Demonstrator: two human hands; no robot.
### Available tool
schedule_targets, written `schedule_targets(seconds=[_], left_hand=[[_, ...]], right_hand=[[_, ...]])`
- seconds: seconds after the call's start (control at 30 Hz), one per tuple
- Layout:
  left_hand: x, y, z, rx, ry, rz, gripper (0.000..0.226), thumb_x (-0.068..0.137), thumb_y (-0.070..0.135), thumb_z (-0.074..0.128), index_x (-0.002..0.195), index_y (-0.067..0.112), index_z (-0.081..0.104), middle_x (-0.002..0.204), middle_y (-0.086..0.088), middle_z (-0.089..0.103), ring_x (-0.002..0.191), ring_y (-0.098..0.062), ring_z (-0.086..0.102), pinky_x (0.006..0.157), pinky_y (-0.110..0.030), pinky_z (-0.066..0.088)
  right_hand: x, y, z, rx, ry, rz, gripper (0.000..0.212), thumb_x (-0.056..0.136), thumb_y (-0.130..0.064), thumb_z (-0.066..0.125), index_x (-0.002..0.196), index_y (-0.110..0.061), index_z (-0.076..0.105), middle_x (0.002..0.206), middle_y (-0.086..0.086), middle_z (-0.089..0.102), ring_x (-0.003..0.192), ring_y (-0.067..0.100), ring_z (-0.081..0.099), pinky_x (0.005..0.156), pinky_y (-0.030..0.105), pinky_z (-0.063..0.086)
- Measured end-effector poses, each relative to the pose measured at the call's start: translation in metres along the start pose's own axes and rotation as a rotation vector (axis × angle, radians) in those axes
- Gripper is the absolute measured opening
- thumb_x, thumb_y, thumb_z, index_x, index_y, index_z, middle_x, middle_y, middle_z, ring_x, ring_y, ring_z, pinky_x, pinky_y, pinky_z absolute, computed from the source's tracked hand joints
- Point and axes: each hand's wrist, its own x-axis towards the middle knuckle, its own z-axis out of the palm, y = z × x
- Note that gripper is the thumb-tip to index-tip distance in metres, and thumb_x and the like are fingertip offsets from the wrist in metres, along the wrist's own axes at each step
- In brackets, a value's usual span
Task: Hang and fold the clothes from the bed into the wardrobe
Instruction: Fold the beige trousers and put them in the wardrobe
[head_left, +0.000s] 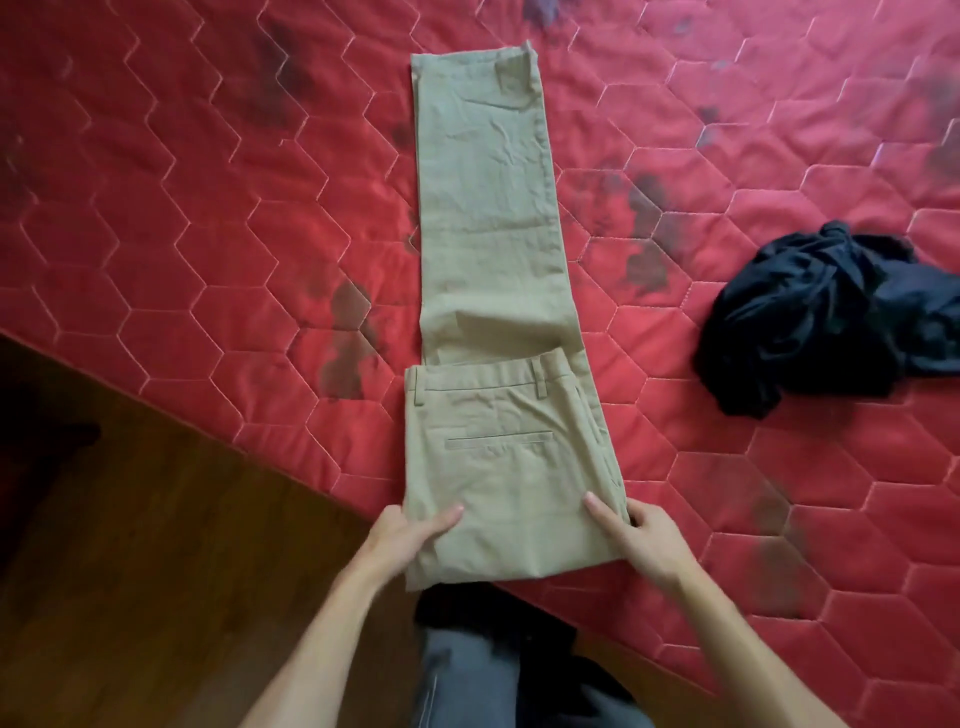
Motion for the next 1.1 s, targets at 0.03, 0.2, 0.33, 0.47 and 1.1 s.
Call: schedule_targets(seconds=[0.03, 0.2, 0.33, 0.47, 1.1], left_hand=[[-0.004, -0.010, 0.003, -0.010, 0.082, 0.043, 0.071, 0.048, 0.059, 0.088, 0.099, 0.011, 0.076, 0.093, 0.003, 0.078, 0.091, -0.015, 0.074, 0.091, -0.035, 0.057], [-0.044, -0.037, 0.014, -0.027, 0.271, 0.242, 0.041, 0.077, 0.046, 0.081, 0.102, 0.014, 0.075, 0.097, 0.002, 0.078, 0.095, -0.015, 0.073, 0.082, -0.032, 0.057], [-0.069, -0.044, 0.005, -0.117, 0.212, 0.013, 0.046, 0.082, 0.043, 0.076, 0.112, 0.009, 0.070, 0.105, -0.004, 0.076, 0.094, -0.019, 0.073, 0.086, -0.037, 0.057], [-0.101, -0.017, -0.011, -0.231, 0.021, 0.001, 0.038, 0.085, 0.032, 0.075, 0.115, 0.010, 0.069, 0.107, -0.006, 0.076, 0.094, -0.020, 0.074, 0.079, -0.034, 0.056], [0.055, 0.189, -0.056, 0.125, 0.332, 0.381, 0.028, 0.084, 0.035, 0.077, 0.097, 0.012, 0.067, 0.092, 0.003, 0.069, 0.091, -0.020, 0.066, 0.073, -0.030, 0.046]], right_hand=[[-0.009, 0.003, 0.005, 0.079, 0.065, -0.027, 0.059, 0.075, -0.070, 0.065, 0.087, -0.012, 0.073, 0.081, -0.005, 0.074, 0.074, 0.007, 0.065, 0.070, 0.035, 0.052], [-0.063, 0.018, 0.024, 0.359, 0.241, -0.117, 0.026, 0.090, -0.038, 0.069, 0.110, -0.022, 0.068, 0.126, -0.019, 0.053, 0.096, -0.017, 0.057, 0.074, 0.007, 0.044], [-0.095, 0.026, 0.023, 0.250, 0.248, -0.139, 0.034, 0.082, -0.039, 0.071, 0.114, -0.032, 0.063, 0.111, -0.012, 0.067, 0.101, 0.005, 0.062, 0.084, 0.029, 0.049], [-0.121, -0.007, 0.004, 0.183, 0.223, -0.245, 0.063, 0.088, -0.012, 0.062, 0.132, -0.054, 0.047, 0.131, -0.021, 0.054, 0.108, 0.006, 0.058, 0.090, 0.040, 0.052], [0.082, -0.205, -0.052, 0.036, 0.272, -0.253, 0.038, 0.085, -0.046, 0.070, 0.115, -0.024, 0.062, 0.108, -0.011, 0.069, 0.101, 0.013, 0.065, 0.085, 0.032, 0.049]])
